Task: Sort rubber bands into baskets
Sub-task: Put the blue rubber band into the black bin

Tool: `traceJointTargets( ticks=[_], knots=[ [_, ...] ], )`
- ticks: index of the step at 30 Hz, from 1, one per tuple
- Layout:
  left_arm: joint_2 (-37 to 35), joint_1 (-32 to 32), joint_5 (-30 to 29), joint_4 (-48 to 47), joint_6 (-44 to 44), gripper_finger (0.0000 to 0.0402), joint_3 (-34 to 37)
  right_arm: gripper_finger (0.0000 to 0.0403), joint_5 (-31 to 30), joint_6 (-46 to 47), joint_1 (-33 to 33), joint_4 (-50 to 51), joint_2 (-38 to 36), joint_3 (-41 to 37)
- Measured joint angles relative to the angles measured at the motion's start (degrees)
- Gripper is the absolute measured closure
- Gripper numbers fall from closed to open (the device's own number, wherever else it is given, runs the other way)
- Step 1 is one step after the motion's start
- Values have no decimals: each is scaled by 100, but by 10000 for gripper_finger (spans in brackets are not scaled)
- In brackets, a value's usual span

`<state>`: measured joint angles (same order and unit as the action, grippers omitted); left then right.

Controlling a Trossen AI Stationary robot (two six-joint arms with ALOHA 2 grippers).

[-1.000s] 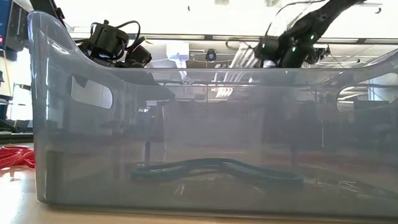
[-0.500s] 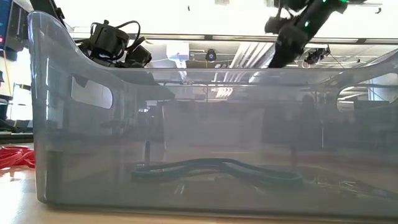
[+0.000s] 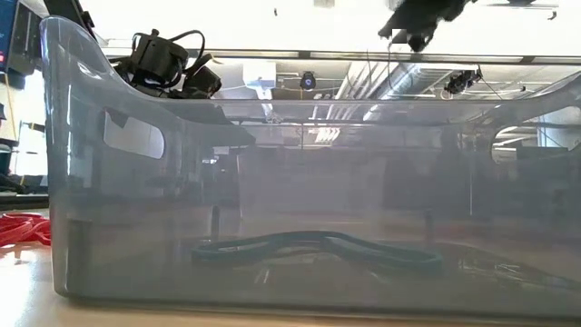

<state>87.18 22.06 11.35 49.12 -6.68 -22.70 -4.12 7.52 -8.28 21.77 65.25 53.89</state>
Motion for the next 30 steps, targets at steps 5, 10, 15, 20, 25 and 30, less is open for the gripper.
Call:
traceJointTargets(
  ticks=[5, 10, 15, 20, 25, 30],
  knots=[
    [0, 0, 2, 0, 4, 401, 0, 403, -132, 264, -656, -428, 39, 3],
    [0, 0, 4, -22, 60, 401, 0, 403, -195, 630, -1115, -737, 346, 7],
    [0, 0, 4, -24, 55, 401, 0, 403, -129, 948, -1347, -988, 882, 7],
    [0, 0, 4, -24, 59, 401, 0, 403, 90, 1176, -1403, -1396, 1421, 7],
    [0, 0, 4, -18, 57, 401, 0, 403, 250, 1331, -1371, -1619, 1879, 7],
    [0, 0, 5, -10, 57, 401, 0, 403, 401, 1474, -1238, -1612, 2185, 6]
  ],
)
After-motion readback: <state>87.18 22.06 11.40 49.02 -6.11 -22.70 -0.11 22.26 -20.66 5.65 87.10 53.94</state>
